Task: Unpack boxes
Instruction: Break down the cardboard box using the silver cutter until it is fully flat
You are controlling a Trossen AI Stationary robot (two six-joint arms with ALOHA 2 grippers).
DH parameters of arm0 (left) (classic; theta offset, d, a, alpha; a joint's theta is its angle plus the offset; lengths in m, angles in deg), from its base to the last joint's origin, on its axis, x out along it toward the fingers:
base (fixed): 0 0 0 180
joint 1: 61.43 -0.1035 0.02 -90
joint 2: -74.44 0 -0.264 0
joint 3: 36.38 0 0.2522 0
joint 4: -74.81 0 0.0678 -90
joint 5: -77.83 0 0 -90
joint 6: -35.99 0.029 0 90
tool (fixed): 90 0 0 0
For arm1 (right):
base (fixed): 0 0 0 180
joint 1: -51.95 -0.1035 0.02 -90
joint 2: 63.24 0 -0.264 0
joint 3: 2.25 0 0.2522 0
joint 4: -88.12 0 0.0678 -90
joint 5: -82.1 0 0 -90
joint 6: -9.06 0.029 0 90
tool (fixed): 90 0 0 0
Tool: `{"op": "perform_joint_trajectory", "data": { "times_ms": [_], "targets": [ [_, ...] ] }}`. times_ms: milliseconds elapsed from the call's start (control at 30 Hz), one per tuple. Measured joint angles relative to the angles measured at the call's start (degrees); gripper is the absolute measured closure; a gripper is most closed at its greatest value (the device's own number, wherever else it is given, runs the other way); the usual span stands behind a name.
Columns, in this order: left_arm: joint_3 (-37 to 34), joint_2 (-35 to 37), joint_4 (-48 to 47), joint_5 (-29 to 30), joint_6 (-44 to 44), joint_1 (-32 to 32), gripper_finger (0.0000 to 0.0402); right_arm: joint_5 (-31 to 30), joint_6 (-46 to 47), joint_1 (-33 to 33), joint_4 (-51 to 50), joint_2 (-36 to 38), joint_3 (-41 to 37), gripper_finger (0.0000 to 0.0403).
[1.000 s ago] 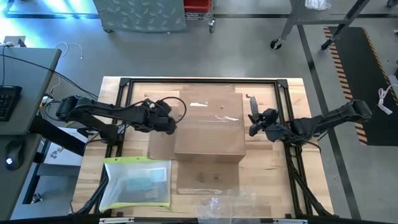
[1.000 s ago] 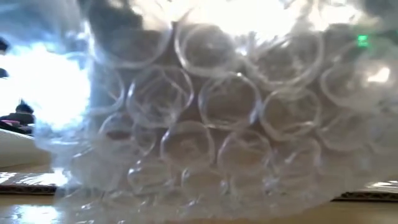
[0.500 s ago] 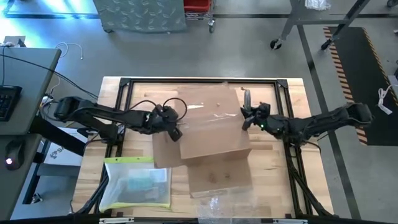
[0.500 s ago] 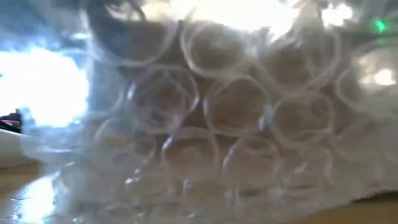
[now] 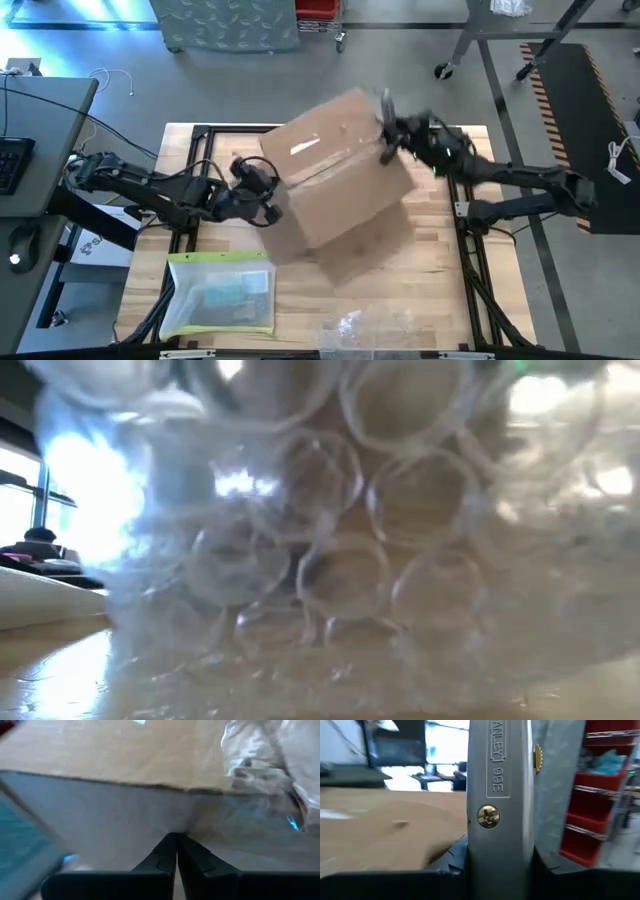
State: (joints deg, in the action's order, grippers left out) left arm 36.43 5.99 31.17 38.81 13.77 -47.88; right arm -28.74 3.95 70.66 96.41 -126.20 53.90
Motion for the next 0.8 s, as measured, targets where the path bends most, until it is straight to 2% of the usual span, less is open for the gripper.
{"op": "perform_joint_trajectory", "data": {
  "times_ms": [100, 300, 367, 500, 567, 667, 800],
  "targets": [
    [-1.3, -1.3, 14.7, -2.1, -4.3, 0.5, 0.0401, 5.3, -2.6, 7.8, -3.1, -5.7, 5.8, 0.031],
    [-4.9, -7.9, 21.6, -0.3, -8.0, 0.0, 0.0401, 21.4, -5.6, 16.8, -5.4, -19.6, 15.2, 0.031],
    [-4.5, -10.4, 24.4, -1.5, -9.1, 0.2, 0.0401, 22.3, -6.5, 18.4, -6.5, -23.8, 18.0, 0.031],
    [-4.9, -14.4, 23.6, -1.6, -9.4, 0.3, 0.0401, 22.5, -7.8, 17.9, -8.4, -30.1, 21.0, 0.031],
    [-4.9, -14.2, 23.0, -1.7, -9.6, 0.8, 0.0402, 22.7, -8.2, 17.4, -8.1, -30.7, 22.0, 0.031],
    [-3.8, -11.9, 21.0, -2.2, -9.0, 1.6, 0.0402, 21.3, -10.5, 17.0, -8.8, -26.7, 22.3, 0.031],
    [-1.0, -6.9, 13.4, -1.7, -5.5, 0.3, 0.0401, 20.0, -11.5, 15.2, -19.1, -17.8, 22.2, 0.031]
  ]
}}
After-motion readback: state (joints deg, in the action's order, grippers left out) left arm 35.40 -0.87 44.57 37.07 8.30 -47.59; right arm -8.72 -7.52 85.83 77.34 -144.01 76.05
